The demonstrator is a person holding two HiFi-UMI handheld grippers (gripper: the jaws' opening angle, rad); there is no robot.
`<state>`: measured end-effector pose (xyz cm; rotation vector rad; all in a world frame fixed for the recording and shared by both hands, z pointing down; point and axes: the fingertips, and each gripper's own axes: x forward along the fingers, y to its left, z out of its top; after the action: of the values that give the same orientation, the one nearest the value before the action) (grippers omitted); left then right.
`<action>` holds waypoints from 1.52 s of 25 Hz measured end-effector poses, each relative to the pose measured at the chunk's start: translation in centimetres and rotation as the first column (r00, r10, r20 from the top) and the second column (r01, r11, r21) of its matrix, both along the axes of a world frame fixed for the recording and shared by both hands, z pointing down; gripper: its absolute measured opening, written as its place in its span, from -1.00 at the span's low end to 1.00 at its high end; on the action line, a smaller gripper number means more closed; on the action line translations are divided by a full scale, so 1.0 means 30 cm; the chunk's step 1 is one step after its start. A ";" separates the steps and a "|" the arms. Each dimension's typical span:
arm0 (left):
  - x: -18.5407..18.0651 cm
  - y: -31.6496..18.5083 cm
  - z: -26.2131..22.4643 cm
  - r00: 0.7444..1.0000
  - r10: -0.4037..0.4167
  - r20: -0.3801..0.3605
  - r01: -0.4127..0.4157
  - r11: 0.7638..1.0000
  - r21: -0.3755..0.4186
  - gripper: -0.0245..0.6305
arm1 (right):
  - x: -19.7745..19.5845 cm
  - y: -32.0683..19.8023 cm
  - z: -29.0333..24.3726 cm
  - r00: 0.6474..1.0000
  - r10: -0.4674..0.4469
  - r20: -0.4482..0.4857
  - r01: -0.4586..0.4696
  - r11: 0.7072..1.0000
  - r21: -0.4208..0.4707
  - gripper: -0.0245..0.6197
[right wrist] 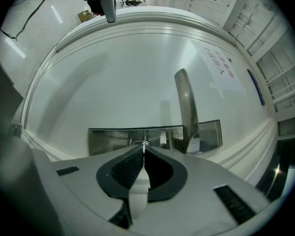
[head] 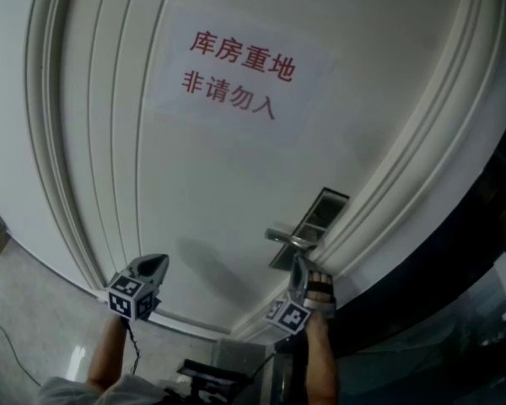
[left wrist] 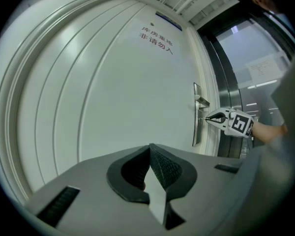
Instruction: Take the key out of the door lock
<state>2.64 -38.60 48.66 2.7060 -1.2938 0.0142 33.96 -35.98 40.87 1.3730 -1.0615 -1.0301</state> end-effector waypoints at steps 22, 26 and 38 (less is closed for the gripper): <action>0.003 0.036 -0.011 1.000 0.002 0.002 -0.002 1.000 0.007 -0.91 | -0.004 0.030 0.010 0.999 -0.005 -0.044 0.004 1.000 -0.014 -0.86; 0.011 0.046 -0.008 1.000 0.007 0.001 -0.007 1.000 0.006 -0.91 | -0.007 0.031 0.003 0.999 -0.009 -0.045 0.008 1.000 -0.010 -0.86; 0.024 0.052 -0.019 1.000 0.020 -0.005 -0.020 1.000 0.009 -0.91 | 0.012 0.032 0.005 0.996 0.014 -0.086 -0.016 1.000 -0.018 -0.86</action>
<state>3.37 -37.04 48.08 2.7244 -1.2679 0.0034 34.33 -35.03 41.02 1.3083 -0.9932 -1.0569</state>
